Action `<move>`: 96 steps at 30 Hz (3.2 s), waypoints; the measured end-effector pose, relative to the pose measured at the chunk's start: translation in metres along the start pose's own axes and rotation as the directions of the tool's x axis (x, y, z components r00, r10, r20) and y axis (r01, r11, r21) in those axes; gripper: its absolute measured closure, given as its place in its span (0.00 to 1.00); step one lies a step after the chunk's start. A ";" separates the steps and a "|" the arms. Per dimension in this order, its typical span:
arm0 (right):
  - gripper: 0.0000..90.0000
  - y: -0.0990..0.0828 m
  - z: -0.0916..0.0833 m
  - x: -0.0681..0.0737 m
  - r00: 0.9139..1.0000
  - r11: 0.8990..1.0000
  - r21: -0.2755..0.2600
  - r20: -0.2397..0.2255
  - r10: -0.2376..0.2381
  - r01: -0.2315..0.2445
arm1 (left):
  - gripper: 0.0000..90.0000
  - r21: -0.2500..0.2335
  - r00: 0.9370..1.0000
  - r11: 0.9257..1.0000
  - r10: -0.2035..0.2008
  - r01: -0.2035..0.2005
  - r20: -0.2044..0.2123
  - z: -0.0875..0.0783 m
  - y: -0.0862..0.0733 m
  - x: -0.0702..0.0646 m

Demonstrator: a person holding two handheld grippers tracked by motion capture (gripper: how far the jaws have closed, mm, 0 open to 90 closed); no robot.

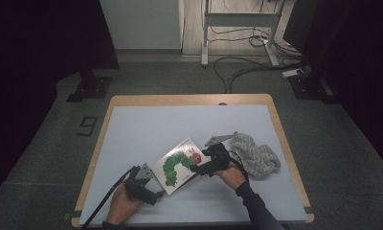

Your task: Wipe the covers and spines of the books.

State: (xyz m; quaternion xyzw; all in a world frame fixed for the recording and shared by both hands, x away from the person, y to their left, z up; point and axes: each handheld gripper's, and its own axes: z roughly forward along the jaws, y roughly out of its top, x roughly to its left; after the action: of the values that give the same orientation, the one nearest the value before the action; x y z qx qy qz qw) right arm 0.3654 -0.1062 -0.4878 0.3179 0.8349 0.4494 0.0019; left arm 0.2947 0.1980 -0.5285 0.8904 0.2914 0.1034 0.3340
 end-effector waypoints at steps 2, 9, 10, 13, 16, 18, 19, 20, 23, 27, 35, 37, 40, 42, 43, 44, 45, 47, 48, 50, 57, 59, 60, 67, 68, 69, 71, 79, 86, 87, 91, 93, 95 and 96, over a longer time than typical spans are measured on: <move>0.08 0.000 -0.002 0.001 1.000 1.000 -0.001 -0.003 0.001 -0.001 | 0.00 0.000 1.000 1.000 -0.001 0.001 0.001 0.000 0.000 0.000; 0.13 -0.001 -0.004 0.004 0.999 1.000 0.011 -0.034 0.000 0.001 | 0.00 0.000 1.000 1.000 -0.001 0.001 0.000 0.000 0.000 0.000; 0.13 -0.001 -0.004 0.005 1.000 1.000 0.012 -0.030 -0.007 0.007 | 0.00 0.000 1.000 1.000 -0.001 0.001 0.000 0.000 0.000 0.000; 0.14 0.001 -0.001 0.003 0.999 0.999 0.030 -0.030 -0.022 0.023 | 0.00 0.000 1.000 1.000 -0.001 0.001 0.000 0.000 0.000 0.000; 0.14 0.004 0.001 0.000 0.999 0.998 0.053 -0.016 -0.044 0.045 | 0.00 0.002 1.000 1.000 0.003 -0.003 -0.002 0.000 0.000 0.000; 0.15 0.010 0.005 -0.003 0.996 0.991 0.093 -0.009 -0.092 0.092 | 0.00 0.006 1.000 1.000 0.008 -0.008 -0.004 0.000 0.000 0.000; 0.15 0.010 0.005 -0.003 0.996 0.991 0.093 -0.009 -0.092 0.092 | 0.00 0.006 1.000 1.000 0.008 -0.008 -0.004 0.000 0.000 0.000; 0.15 0.014 0.009 -0.005 0.992 0.985 0.120 -0.025 -0.120 0.122 | 0.00 0.006 1.000 1.000 0.009 -0.009 -0.004 0.000 0.000 0.000; 0.16 0.020 0.013 -0.007 0.988 0.976 0.155 -0.040 -0.150 0.154 | 0.00 0.004 1.000 1.000 0.006 -0.006 -0.003 0.000 0.000 0.000; 0.20 0.023 0.017 -0.008 0.983 0.964 0.192 -0.049 -0.178 0.184 | 0.00 0.003 1.000 1.000 0.005 -0.005 -0.003 0.000 0.000 0.000; 0.30 0.029 0.011 -0.008 0.980 0.954 0.224 -0.049 -0.195 0.201 | 0.00 0.003 1.000 1.000 0.003 -0.003 -0.003 0.000 0.000 -0.001; 0.32 0.028 0.011 -0.008 0.979 0.952 0.226 -0.051 -0.198 0.205 | 0.00 0.003 1.000 1.000 -0.002 0.002 -0.005 0.000 0.000 -0.001; 0.34 0.027 0.009 -0.008 0.980 0.954 0.223 -0.054 -0.192 0.199 | 0.00 0.006 1.000 1.000 -0.007 0.007 -0.011 -0.001 0.000 -0.002; 0.35 0.025 0.008 -0.009 0.980 0.956 0.219 -0.060 -0.188 0.197 | 0.00 0.009 1.000 1.000 -0.012 0.012 -0.014 -0.001 0.000 -0.002; 0.35 0.025 0.007 -0.009 0.980 0.955 0.223 -0.059 -0.188 0.196 | 0.00 0.010 1.000 1.000 -0.014 0.015 -0.015 -0.002 0.000 -0.002; 0.35 0.024 0.006 -0.009 0.981 0.955 0.224 -0.060 -0.185 0.194 | 0.00 0.012 1.000 1.000 -0.016 0.016 -0.016 -0.002 0.000 -0.002; 0.36 0.022 0.005 -0.009 0.981 0.955 0.224 -0.063 -0.186 0.195 | 0.00 0.017 1.000 1.000 -0.021 0.021 -0.019 -0.002 0.000 -0.002; 0.38 0.021 0.002 -0.010 0.979 0.956 0.215 -0.067 -0.191 0.201 | 0.00 0.024 0.999 0.999 -0.027 0.027 -0.024 -0.004 0.001 -0.001; 0.39 0.020 0.001 -0.010 0.979 0.956 0.212 -0.070 -0.193 0.204 | 0.00 0.024 0.999 0.999 -0.027 0.027 -0.026 -0.005 0.001 0.000; 0.39 0.019 0.000 -0.010 0.979 0.957 0.209 -0.070 -0.190 0.200 | 0.00 0.021 0.999 0.999 -0.028 0.029 -0.022 -0.006 0.001 0.001; 0.44 0.009 -0.006 -0.012 0.980 0.961 0.191 -0.071 -0.188 0.199 | 0.00 -0.017 0.998 0.998 -0.052 0.052 0.027 -0.012 0.003 0.003; 0.45 0.004 -0.007 -0.012 0.980 0.962 0.193 -0.065 -0.187 0.196 | 0.00 -0.019 0.998 0.998 -0.055 0.056 0.033 -0.013 0.004 0.003; 0.46 0.003 -0.008 -0.012 0.980 0.961 0.195 -0.063 -0.188 0.197 | 0.00 -0.022 0.998 0.998 -0.056 0.057 0.036 -0.013 0.004 0.003; 0.47 -0.004 -0.010 -0.013 0.980 0.963 0.181 -0.057 -0.192 0.199 | 0.00 -0.027 0.997 0.998 -0.050 0.052 0.058 -0.014 0.011 0.002; 0.48 -0.004 -0.011 -0.013 0.980 0.963 0.183 -0.057 -0.189 0.196 | 0.00 -0.029 0.997 0.998 -0.049 0.051 0.060 -0.014 0.012 0.002; 0.48 -0.004 -0.011 -0.013 0.980 0.963 0.183 -0.057 -0.189 0.196 | 0.00 -0.028 0.997 0.998 -0.048 0.050 0.061 -0.013 0.014 0.002; 0.48 -0.007 -0.011 -0.013 0.981 0.965 0.179 -0.052 -0.187 0.194 | 0.01 -0.030 0.997 0.998 -0.048 0.050 0.064 -0.013 0.016 0.002; 0.49 -0.013 -0.012 -0.014 0.982 0.968 0.166 -0.050 -0.183 0.189 | 0.10 -0.033 0.995 0.998 -0.043 0.046 0.085 -0.007 0.024 0.001; 0.48 -0.016 -0.009 -0.017 0.983 0.969 0.166 -0.050 -0.175 0.180 | 0.16 -0.045 0.996 0.998 -0.031 0.034 0.083 -0.010 0.026 -0.001; 0.47 -0.017 -0.010 -0.017 0.984 0.972 0.159 -0.055 -0.170 0.176 | 0.17 -0.043 0.996 0.999 -0.027 0.030 0.079 -0.011 0.027 -0.001; 0.46 -0.018 -0.011 -0.018 0.983 0.972 0.148 -0.054 -0.175 0.181 | 0.18 -0.040 0.997 0.999 -0.019 0.022 0.073 -0.012 0.028 -0.002; 0.44 -0.018 -0.011 -0.018 0.983 0.972 0.148 -0.049 -0.176 0.182 | 0.19 -0.042 0.997 0.999 -0.017 0.019 0.069 -0.013 0.029 -0.003; 0.41 -0.016 -0.012 -0.019 0.984 0.973 0.144 -0.030 -0.176 0.179 | 0.20 -0.040 0.998 0.999 -0.014 0.017 0.064 -0.013 0.030 -0.003; 0.38 -0.014 -0.011 -0.021 0.985 0.974 0.146 -0.013 -0.172 0.172 | 0.20 -0.039 0.998 0.999 -0.011 0.014 0.061 -0.013 0.031 -0.003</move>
State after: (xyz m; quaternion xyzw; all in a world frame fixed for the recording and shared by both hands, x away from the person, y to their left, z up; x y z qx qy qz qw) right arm 0.3713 -0.1311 -0.4971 0.2434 0.8900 0.3852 0.0175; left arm 0.3015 0.1848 -0.4984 0.8845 0.2847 0.0799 0.3609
